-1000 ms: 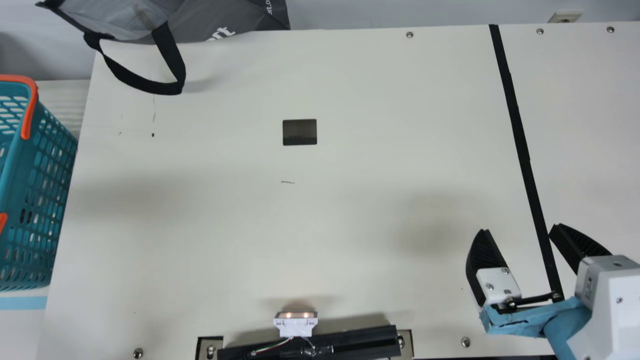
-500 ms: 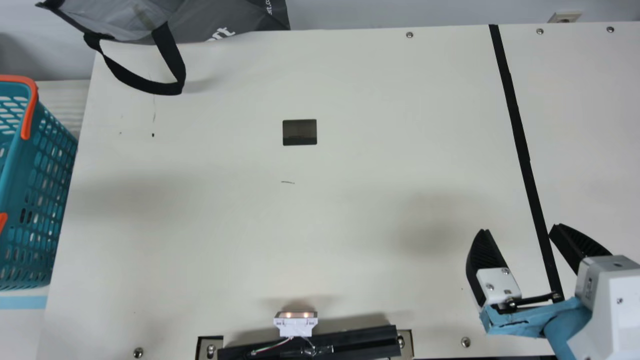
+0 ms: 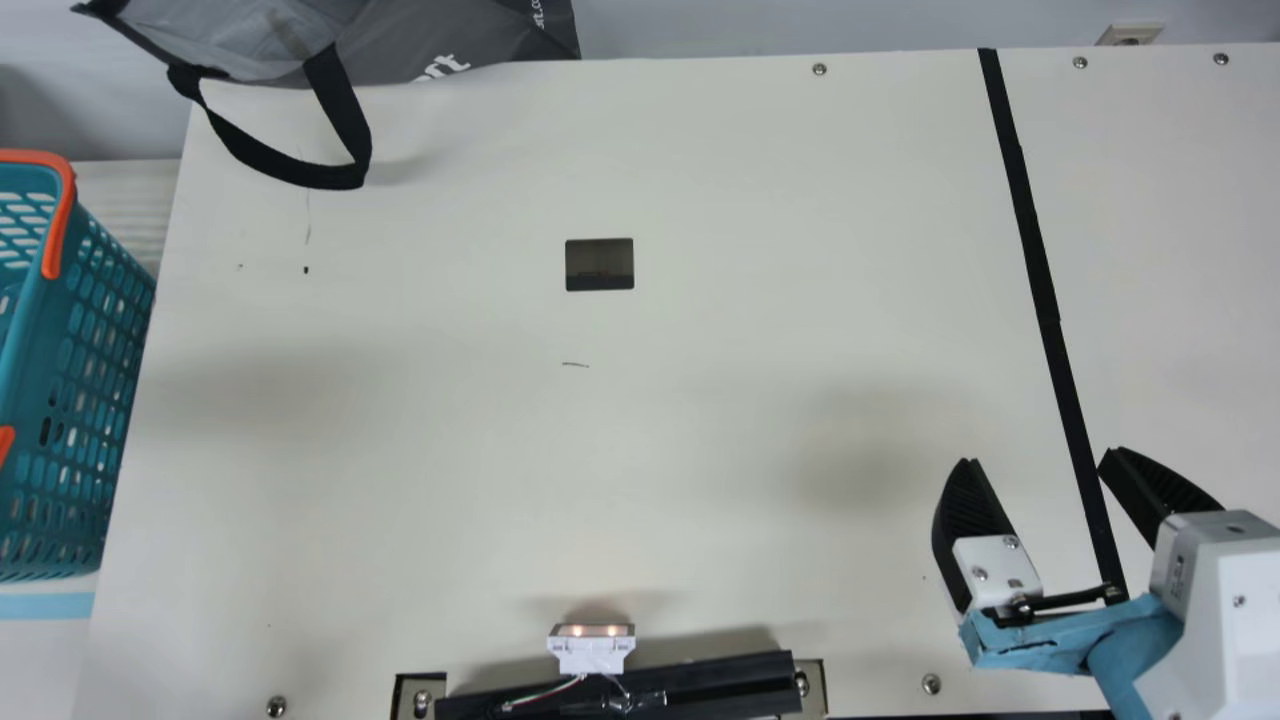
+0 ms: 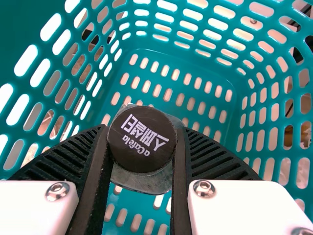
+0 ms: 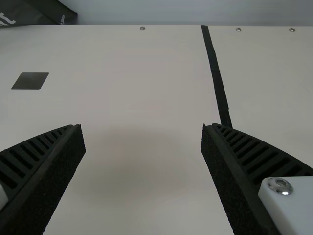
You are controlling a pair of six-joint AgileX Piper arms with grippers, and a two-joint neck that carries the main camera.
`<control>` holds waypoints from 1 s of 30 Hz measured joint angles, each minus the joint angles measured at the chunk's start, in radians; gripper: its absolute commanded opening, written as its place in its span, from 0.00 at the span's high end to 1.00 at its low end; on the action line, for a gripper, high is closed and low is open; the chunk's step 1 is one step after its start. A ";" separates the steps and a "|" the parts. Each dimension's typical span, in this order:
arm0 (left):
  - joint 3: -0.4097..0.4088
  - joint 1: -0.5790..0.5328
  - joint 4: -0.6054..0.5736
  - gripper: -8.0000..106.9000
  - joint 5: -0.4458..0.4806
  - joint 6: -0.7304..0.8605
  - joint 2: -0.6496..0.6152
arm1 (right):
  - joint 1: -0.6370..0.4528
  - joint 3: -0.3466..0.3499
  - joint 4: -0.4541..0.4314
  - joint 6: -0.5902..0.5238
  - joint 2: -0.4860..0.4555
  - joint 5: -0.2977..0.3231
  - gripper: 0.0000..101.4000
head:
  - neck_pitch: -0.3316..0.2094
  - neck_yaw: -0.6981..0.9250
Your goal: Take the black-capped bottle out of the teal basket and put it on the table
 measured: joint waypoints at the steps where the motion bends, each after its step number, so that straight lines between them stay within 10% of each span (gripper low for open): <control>1: 0.004 0.000 0.000 0.93 0.000 0.000 -0.004 | 0.000 0.000 0.000 0.000 0.000 0.000 0.10 | 0.000 0.000; 30: 0.056 -0.058 0.098 0.93 0.046 -0.135 -0.297 | 0.000 0.000 0.000 0.000 0.000 -0.001 0.10 | 0.000 0.005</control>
